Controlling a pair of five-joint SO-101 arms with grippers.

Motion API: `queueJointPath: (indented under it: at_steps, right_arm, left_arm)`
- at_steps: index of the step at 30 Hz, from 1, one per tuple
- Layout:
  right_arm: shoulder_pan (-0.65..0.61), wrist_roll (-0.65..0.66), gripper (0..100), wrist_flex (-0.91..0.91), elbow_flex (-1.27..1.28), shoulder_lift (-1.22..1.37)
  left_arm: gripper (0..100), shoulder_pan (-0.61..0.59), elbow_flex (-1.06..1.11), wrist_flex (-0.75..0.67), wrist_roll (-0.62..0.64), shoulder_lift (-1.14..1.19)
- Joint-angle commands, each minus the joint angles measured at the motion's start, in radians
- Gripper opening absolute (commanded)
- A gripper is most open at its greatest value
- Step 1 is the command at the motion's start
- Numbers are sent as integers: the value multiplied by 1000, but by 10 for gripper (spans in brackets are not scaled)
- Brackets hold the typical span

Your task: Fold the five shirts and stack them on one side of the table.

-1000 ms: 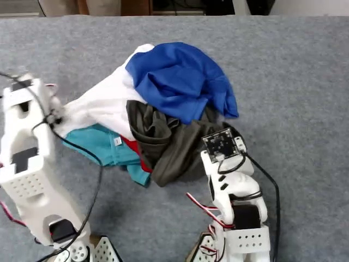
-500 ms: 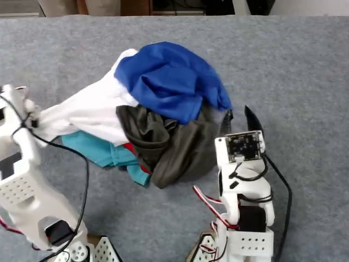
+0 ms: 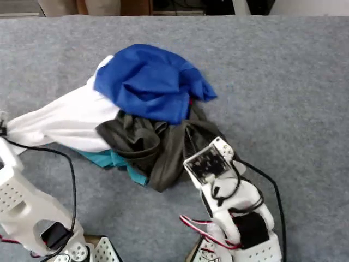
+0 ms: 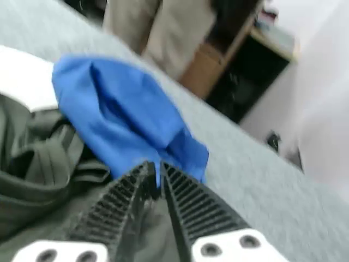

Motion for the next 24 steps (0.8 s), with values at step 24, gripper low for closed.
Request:
queueJointPath:
  at_steps: [24]
  right_arm:
    - [-131, -60, 5, -508, 51, 762]
  left_arm:
    - [19, 98, -18, -20, 2, -10]
